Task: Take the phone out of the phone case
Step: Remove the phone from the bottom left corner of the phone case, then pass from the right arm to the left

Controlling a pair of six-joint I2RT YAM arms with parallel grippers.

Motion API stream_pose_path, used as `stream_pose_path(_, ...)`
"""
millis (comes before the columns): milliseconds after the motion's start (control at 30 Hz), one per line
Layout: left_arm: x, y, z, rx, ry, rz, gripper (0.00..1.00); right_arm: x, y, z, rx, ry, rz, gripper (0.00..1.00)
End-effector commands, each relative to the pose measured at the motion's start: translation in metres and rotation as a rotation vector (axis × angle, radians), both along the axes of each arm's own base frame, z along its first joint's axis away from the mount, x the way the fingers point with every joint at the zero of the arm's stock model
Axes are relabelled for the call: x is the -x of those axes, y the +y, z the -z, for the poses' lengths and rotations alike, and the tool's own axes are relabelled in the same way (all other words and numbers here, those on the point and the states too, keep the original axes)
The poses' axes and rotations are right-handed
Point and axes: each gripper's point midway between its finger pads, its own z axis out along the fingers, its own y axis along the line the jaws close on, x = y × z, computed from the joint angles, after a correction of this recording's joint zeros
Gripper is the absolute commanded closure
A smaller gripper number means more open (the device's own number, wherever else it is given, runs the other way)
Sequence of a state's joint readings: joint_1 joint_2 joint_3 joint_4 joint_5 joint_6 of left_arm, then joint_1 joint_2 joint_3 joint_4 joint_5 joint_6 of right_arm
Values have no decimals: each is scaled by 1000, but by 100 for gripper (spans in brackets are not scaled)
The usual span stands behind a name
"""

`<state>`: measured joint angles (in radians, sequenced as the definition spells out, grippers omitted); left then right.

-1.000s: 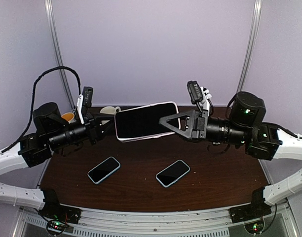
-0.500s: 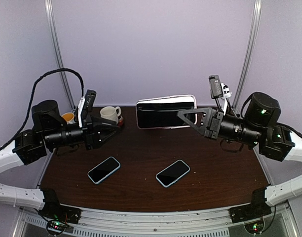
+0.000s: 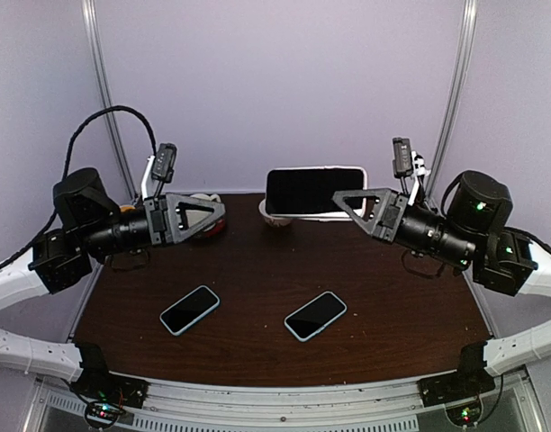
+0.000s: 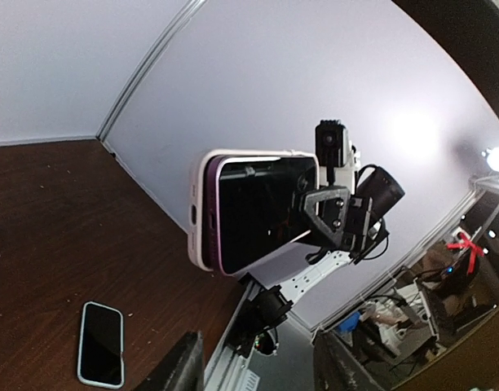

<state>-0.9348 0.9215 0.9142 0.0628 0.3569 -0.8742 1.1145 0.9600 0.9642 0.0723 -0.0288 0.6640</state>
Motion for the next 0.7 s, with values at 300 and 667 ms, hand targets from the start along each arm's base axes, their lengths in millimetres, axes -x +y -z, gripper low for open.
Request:
stream_pose_path(300,-29,-7,9,260,416,-64,56,-22,-6,10,-316,424,68,100)
stream_pose_path(667,-28,-26,6,343,468,9,60,-13,14,9,-404,469,-65,100)
